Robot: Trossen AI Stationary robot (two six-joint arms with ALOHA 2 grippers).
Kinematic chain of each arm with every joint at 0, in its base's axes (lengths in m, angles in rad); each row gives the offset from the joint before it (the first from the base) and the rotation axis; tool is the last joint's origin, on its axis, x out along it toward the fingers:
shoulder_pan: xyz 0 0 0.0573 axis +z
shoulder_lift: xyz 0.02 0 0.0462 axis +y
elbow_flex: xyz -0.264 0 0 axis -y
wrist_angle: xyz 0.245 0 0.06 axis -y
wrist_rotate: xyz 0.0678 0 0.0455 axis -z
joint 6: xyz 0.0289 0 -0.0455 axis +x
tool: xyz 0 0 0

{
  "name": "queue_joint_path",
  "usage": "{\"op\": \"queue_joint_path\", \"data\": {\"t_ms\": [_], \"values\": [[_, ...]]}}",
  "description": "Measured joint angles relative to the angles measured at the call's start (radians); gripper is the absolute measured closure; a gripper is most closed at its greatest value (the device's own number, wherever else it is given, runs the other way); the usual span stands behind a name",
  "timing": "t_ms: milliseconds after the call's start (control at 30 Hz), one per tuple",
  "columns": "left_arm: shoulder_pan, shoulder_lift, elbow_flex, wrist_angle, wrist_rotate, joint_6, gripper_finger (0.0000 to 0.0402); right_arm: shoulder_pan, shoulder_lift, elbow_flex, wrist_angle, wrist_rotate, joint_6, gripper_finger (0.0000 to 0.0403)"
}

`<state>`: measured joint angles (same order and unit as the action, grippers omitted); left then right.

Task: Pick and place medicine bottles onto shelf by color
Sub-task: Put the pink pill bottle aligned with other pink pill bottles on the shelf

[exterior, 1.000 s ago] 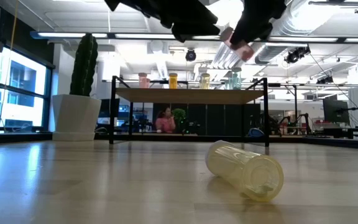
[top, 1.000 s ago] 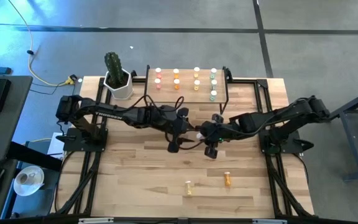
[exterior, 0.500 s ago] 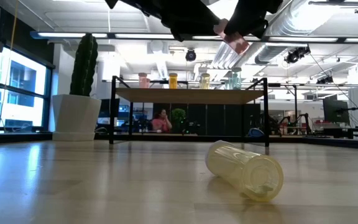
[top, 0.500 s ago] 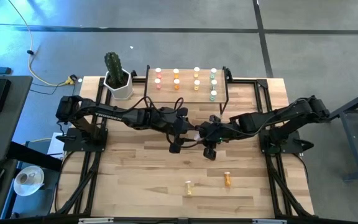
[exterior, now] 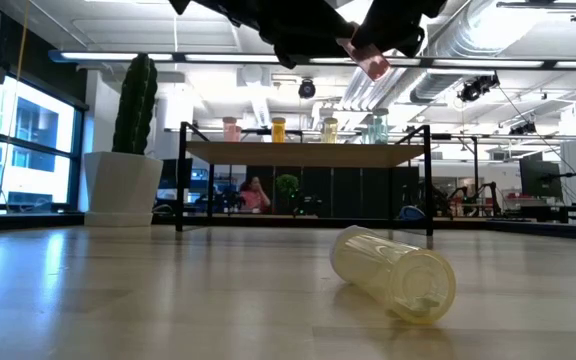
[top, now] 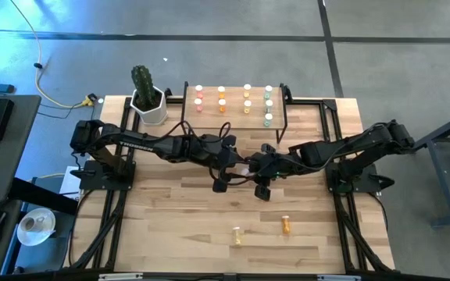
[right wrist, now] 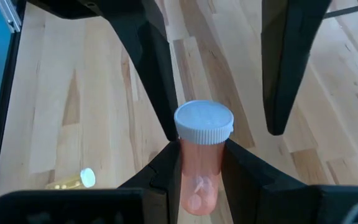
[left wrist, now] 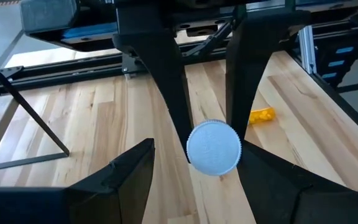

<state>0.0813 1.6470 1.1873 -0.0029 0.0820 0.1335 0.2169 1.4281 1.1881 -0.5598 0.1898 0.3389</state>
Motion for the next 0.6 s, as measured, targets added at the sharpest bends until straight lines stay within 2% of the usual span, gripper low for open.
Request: {"op": "queue_joint_path", "data": {"t_ms": [267,600], "values": [[0.0,0.0,0.0,0.001,0.061,-0.014,0.0221,0.0,0.0,0.0,0.0,0.0,-0.007,0.032],[0.004,0.0,0.0,0.015,0.061,-0.051,0.0265,-0.001,0.0,0.0,0.0,0.001,-0.007,0.032]]}}
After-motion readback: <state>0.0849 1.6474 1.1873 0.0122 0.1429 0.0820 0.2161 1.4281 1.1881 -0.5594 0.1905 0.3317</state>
